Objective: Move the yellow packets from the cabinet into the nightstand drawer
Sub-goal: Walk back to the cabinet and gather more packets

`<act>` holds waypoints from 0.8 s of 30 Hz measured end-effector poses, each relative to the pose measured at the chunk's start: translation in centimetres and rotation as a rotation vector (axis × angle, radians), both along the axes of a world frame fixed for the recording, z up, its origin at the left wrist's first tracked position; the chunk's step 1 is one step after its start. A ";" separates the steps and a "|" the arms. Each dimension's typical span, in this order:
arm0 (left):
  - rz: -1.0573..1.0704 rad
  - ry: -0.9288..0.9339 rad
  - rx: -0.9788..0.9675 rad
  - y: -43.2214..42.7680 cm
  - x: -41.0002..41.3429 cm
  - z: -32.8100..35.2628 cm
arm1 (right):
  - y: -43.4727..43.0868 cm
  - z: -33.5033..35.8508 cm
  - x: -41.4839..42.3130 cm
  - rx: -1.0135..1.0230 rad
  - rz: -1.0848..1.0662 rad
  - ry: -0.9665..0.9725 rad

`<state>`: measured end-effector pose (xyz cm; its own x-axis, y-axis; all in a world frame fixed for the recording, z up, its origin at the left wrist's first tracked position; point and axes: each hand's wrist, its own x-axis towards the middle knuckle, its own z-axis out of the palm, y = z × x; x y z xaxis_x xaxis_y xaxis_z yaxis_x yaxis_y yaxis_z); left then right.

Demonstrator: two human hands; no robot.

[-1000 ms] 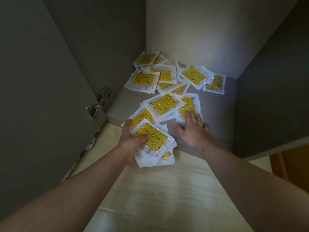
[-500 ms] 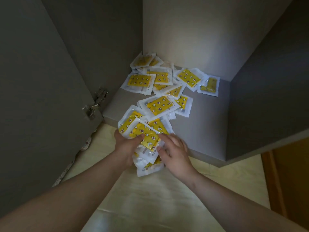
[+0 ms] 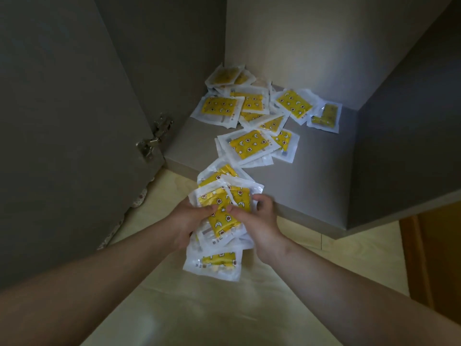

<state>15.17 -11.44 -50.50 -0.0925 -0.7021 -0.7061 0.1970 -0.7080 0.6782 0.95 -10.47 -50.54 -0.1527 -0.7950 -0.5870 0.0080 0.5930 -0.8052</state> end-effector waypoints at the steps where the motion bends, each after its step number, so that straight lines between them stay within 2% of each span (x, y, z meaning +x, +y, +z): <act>1: -0.006 -0.012 0.001 0.1 0.1 -0.1 | 0.0 -0.1 0.1 0.004 -0.025 -0.073; 4: -0.034 -0.036 0.006 0.4 0.4 -0.2 | 0.2 -0.3 0.1 -0.025 -0.049 -0.231; 10: -0.029 -0.045 0.043 0.7 1.0 -0.8 | 0.3 -0.5 0.8 -0.062 0.007 -0.231; 18: -0.044 -0.050 0.051 1.0 1.9 -2.2 | 0.8 -1.6 1.9 0.120 0.025 -0.341; 21: -0.053 -0.045 0.054 0.8 2.1 -2.5 | 0.6 -1.9 1.7 0.149 0.022 -0.411; 24: -0.041 -0.078 0.054 0.7 2.0 -2.6 | 0.5 -2.1 1.9 0.156 0.000 -0.399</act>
<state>17.20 -10.71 -53.09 -0.0637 -0.6598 -0.7487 0.1149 -0.7501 0.6513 2.84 -9.98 -52.61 0.1113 -0.6922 -0.7131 0.3006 0.7074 -0.6397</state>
